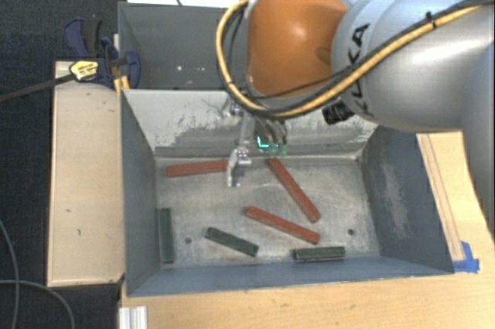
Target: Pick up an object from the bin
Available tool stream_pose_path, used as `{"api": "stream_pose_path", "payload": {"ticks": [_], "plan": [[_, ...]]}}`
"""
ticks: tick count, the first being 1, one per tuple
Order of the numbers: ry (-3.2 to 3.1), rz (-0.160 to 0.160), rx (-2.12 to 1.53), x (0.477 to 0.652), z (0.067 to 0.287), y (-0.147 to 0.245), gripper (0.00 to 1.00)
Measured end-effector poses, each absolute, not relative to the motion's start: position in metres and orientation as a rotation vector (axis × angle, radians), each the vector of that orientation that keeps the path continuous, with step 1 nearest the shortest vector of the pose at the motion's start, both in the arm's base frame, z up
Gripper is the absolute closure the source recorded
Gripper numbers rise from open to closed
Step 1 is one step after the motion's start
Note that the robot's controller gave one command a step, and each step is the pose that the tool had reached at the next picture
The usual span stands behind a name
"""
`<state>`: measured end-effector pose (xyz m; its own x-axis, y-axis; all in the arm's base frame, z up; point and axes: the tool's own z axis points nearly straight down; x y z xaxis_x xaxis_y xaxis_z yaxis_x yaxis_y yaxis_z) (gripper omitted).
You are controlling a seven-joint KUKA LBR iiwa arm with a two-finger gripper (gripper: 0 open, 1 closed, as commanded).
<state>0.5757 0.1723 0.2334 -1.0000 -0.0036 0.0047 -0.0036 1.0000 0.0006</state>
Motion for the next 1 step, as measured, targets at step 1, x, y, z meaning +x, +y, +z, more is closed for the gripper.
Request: {"api": "stream_pose_path", "payload": {"ticks": [1], "plan": [[-3.145,-0.003,0.000,0.5775,0.2377,0.1714,0.00]]}}
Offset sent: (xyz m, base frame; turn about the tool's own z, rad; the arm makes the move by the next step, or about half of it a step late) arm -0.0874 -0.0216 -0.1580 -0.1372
